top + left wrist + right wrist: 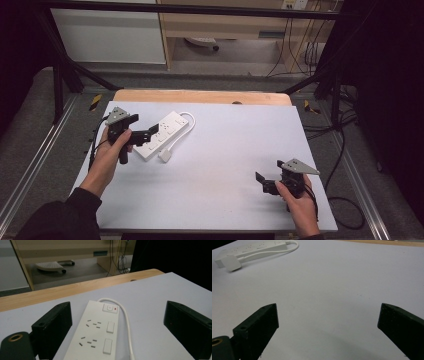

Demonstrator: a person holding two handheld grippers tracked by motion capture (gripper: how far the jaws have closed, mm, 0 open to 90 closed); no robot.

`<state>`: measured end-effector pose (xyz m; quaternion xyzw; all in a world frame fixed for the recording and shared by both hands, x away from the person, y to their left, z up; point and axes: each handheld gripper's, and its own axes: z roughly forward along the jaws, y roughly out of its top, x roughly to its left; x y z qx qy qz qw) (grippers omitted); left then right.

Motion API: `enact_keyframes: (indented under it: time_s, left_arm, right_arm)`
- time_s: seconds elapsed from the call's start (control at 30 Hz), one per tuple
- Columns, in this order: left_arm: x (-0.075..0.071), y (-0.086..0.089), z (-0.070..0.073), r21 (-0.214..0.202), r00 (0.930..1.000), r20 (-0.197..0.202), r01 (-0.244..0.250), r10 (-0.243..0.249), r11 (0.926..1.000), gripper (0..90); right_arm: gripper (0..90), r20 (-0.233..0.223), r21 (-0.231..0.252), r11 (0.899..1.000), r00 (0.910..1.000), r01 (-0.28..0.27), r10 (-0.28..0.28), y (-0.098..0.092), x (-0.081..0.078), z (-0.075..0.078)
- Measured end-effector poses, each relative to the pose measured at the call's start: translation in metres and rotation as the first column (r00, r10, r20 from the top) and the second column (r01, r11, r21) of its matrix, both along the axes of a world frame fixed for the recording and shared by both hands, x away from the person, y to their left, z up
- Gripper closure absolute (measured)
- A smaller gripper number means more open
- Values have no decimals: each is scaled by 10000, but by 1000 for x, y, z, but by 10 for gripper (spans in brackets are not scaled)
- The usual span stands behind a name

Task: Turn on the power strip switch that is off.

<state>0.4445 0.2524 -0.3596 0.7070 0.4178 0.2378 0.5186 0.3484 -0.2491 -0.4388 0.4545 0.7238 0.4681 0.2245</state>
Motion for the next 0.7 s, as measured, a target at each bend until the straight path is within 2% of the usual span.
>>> enact_keyframes:
  time_s: [0.37, 0.7]
  left_arm:
    - [-30, 27, -4, -129, 9999, 72, -76, 77, 9999, 82]
    - [-70, 47, -19, -88, 9999, 50, -103, 104, 9999, 78]
  right_arm:
    - [38, -29, 18, 10000, 10000, 39, -39, 0, 0, 0]
    - [38, -44, -1, 10000, 10000, 43, -43, 0, -1, 0]
